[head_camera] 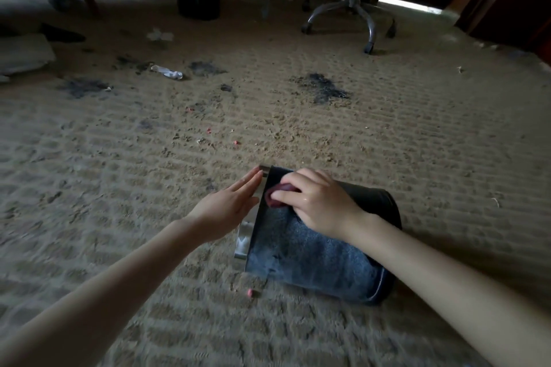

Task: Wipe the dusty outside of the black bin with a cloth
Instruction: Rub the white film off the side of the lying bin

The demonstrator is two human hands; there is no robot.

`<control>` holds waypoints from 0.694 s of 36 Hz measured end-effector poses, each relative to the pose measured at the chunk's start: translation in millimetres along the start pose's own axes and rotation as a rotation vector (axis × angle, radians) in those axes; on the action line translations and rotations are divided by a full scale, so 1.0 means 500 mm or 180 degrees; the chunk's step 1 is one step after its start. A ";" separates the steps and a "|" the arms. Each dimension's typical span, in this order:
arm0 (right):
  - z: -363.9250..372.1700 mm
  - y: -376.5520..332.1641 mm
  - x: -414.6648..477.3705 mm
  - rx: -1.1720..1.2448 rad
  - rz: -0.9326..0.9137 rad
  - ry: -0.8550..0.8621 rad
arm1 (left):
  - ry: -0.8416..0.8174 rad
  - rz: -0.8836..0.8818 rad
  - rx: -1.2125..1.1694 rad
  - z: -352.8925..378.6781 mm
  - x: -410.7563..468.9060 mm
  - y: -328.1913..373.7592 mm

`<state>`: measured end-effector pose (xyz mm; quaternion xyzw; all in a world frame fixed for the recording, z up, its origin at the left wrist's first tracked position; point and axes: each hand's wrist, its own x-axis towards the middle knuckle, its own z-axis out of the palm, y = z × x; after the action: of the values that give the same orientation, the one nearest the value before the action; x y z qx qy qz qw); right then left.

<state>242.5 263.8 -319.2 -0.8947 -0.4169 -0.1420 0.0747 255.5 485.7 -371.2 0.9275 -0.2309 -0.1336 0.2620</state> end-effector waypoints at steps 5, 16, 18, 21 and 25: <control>0.032 -0.019 0.039 -0.0135 -0.0010 -0.0050 | 0.0205 0.0092 -0.0390 0.016 0.010 -0.016; -0.028 0.049 -0.079 -0.0383 0.0345 -0.0249 | 0.0237 0.0081 -0.0591 0.015 0.014 -0.015; -0.030 0.040 -0.061 -0.0329 0.0369 -0.0188 | 0.0286 0.0033 -0.0793 0.014 0.019 -0.015; -0.018 0.003 -0.011 -0.0135 0.0247 -0.0028 | 0.0339 0.0029 -0.0911 0.013 0.030 -0.022; 0.026 -0.050 0.041 -0.0050 -0.0006 -0.0084 | 0.0334 0.0026 -0.1055 0.017 0.033 -0.027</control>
<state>238.4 297.7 -324.7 -0.8966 -0.4176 -0.1335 0.0620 271.2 484.0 -387.7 0.8763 -0.1955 -0.1202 0.4235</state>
